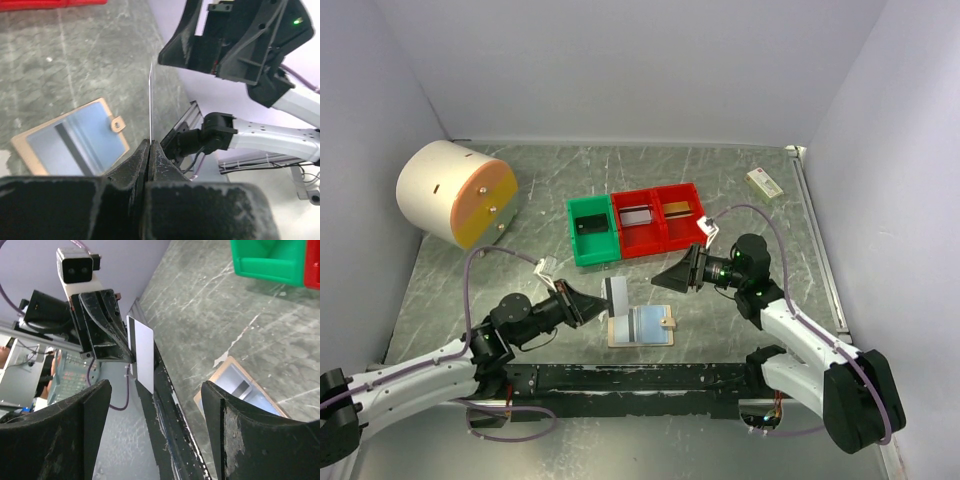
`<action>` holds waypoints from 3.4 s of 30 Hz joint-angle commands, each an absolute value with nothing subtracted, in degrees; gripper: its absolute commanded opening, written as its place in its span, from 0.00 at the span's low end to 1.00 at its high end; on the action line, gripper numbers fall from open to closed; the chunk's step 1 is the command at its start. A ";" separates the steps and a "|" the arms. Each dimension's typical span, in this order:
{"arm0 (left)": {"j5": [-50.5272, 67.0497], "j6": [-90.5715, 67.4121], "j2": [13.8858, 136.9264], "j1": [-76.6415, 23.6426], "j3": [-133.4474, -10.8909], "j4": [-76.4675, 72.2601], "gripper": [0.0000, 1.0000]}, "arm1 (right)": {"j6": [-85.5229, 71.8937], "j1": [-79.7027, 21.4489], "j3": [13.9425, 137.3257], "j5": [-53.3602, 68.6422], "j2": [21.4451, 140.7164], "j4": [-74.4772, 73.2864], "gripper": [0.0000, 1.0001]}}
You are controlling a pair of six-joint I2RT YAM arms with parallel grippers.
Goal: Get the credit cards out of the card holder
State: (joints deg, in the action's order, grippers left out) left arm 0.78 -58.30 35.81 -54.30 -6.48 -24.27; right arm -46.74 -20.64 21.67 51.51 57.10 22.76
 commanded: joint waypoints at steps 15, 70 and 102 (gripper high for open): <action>10.18 -61.06 53.46 -53.99 -9.95 -50.67 0.07 | -51.66 -30.27 23.00 55.47 61.88 33.69 0.49; 7.38 -62.35 45.83 -54.58 -8.99 -47.02 0.07 | -65.34 -33.22 23.84 58.16 66.64 50.50 0.11; -1.12 -62.37 37.97 -54.81 -12.44 -20.68 1.00 | -34.02 -30.59 35.29 39.43 60.72 10.32 0.00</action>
State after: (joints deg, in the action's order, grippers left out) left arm 5.13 -62.50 41.50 -54.50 -9.65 -34.83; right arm -55.46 -31.07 28.10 51.92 65.08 35.64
